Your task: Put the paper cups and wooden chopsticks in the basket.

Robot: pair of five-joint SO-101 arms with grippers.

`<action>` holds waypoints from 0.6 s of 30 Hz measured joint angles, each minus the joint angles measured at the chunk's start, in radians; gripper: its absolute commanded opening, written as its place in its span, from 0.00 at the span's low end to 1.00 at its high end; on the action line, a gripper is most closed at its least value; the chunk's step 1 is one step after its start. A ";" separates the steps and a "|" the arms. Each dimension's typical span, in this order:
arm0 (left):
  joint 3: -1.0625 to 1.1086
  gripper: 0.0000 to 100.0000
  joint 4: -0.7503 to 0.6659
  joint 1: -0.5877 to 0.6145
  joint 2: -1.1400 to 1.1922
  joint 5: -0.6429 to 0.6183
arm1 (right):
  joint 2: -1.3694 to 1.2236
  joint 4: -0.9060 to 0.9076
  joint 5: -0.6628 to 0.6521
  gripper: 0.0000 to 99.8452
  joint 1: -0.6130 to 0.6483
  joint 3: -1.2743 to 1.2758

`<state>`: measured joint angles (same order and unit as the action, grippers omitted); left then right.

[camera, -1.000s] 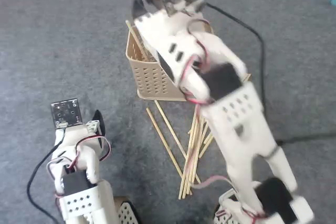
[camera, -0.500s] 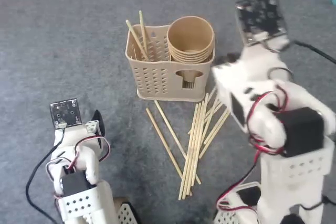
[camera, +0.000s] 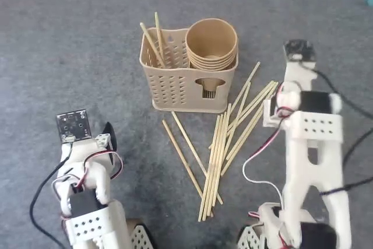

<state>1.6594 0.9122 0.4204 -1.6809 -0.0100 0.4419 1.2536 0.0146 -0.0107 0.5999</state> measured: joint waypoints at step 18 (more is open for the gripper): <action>0.000 0.19 0.000 0.000 0.000 0.000 | -0.466 -0.500 0.275 0.06 0.051 0.048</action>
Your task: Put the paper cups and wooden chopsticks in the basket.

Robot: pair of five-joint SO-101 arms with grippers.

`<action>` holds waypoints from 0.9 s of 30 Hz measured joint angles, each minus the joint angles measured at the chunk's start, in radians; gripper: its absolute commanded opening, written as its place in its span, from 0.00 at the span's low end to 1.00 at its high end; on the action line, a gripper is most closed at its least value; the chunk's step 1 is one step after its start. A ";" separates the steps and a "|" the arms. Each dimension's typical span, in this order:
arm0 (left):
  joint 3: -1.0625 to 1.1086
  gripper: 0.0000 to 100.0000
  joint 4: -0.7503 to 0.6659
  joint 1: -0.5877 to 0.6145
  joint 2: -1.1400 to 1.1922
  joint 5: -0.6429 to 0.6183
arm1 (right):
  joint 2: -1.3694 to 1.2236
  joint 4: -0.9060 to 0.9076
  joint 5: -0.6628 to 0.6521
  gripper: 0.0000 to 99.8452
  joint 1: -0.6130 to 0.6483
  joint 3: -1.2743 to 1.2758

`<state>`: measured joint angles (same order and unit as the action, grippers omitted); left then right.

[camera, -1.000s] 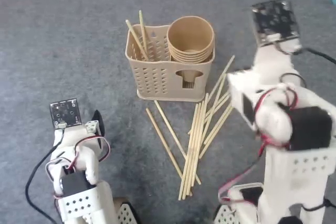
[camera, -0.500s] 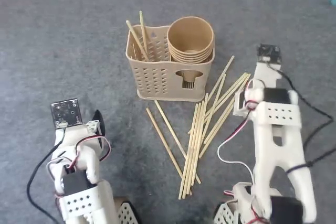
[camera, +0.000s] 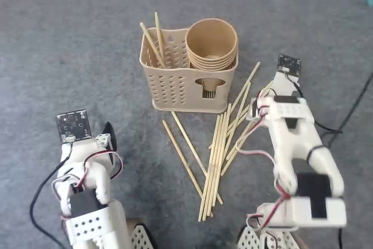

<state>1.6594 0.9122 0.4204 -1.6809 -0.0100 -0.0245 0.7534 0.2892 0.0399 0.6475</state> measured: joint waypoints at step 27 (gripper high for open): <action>0.000 0.19 0.000 0.000 0.000 0.000 | 0.029 0.311 0.006 0.01 -0.138 -0.221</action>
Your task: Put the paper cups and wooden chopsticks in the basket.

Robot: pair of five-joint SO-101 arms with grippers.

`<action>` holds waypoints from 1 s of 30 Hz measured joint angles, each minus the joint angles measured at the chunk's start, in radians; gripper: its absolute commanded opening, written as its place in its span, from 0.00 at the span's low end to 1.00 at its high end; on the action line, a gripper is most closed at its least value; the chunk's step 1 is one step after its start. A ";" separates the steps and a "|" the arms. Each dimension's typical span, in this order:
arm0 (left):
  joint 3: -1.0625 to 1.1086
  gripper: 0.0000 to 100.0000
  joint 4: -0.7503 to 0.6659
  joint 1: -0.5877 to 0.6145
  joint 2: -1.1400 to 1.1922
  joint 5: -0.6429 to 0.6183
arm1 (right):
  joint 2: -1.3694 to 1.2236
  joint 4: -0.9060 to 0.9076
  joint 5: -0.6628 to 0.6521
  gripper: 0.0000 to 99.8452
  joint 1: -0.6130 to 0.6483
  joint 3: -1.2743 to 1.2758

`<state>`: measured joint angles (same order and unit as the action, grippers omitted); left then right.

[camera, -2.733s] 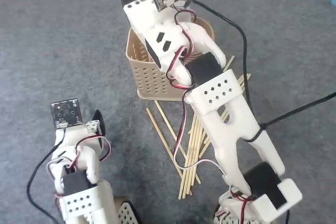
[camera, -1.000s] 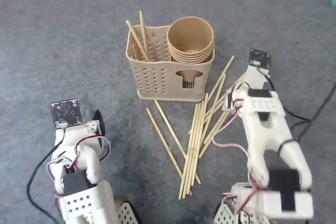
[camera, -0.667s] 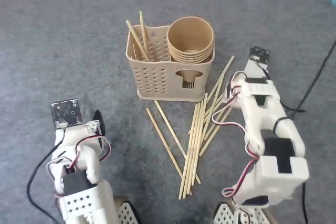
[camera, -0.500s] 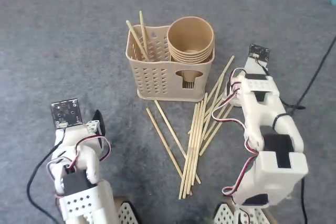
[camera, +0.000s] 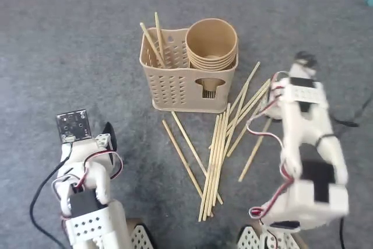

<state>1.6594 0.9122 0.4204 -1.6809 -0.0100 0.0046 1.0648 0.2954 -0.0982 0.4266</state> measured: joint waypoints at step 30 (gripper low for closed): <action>0.000 0.19 0.000 0.000 0.000 0.000 | 1.082 -0.821 -0.087 0.01 0.502 0.155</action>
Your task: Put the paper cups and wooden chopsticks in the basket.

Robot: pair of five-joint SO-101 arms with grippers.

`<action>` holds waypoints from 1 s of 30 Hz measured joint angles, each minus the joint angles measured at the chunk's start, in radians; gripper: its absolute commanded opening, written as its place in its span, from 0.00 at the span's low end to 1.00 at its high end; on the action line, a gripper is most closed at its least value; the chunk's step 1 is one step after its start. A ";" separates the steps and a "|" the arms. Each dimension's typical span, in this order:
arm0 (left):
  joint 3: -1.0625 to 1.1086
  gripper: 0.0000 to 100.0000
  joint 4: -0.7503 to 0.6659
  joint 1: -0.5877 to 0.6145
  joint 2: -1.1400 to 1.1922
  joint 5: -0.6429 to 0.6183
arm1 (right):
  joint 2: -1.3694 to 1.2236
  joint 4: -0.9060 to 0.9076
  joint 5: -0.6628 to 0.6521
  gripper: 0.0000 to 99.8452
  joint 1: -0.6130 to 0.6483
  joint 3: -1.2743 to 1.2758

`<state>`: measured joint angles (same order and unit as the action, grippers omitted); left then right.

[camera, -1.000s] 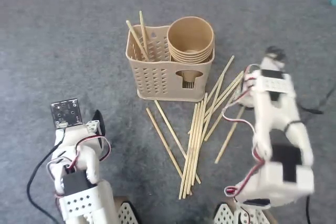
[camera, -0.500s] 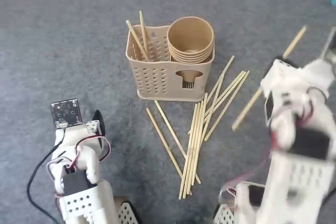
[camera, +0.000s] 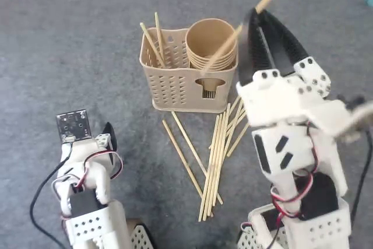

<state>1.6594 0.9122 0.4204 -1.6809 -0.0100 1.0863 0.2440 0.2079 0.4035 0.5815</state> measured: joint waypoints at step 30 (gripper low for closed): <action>0.003 0.19 -0.025 0.000 0.000 0.000 | -0.839 -0.035 -0.196 0.10 0.150 -0.319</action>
<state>1.6625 0.8876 0.4204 -1.6809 -0.0100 0.2470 0.2087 0.0115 0.5539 0.2624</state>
